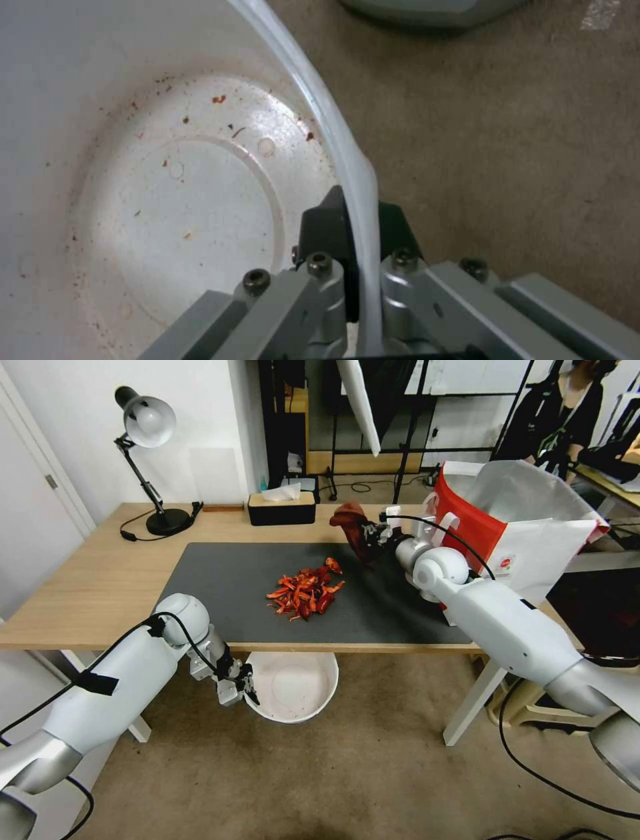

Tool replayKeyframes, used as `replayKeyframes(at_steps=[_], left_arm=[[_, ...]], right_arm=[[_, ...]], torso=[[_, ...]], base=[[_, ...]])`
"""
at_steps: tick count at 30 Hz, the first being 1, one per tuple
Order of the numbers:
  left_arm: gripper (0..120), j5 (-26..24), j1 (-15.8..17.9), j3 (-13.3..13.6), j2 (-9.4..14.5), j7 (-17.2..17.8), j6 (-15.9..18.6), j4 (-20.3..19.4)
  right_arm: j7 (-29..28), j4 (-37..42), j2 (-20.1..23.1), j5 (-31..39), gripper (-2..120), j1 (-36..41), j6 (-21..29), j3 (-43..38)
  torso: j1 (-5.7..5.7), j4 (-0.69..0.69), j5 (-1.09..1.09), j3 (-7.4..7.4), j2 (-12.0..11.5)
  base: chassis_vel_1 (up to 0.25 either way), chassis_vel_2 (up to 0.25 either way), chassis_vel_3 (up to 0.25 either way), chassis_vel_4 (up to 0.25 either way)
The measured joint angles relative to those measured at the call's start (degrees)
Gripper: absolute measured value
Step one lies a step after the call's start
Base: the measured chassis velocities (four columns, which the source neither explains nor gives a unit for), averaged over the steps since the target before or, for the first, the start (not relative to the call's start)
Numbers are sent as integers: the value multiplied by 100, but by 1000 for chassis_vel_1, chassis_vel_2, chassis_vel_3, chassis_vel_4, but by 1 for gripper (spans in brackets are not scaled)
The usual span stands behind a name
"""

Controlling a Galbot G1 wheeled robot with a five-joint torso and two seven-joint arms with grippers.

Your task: Sweep shrimp from table into container with towel, then put container into takeout bag.

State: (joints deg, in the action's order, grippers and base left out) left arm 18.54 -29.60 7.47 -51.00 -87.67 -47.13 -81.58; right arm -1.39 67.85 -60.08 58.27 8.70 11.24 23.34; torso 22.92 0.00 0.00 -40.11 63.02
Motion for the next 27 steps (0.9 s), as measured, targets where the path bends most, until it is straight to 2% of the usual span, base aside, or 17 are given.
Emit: replayKeyframes(at_steps=[7,27], left_arm=[[0,-28,-5,-24,46,0,0,-6],[0,-55,18,47,17,0,0,-115]], right_arm=[[171,-329,-186,-195,1,-14,-42,159],[28,-580,-433,-307,1,31,149,333]], torso=[[0,0,0,0,0],[0,0,-1,1,0]], base=[[0,0,0,0],[0,0,0,0]])
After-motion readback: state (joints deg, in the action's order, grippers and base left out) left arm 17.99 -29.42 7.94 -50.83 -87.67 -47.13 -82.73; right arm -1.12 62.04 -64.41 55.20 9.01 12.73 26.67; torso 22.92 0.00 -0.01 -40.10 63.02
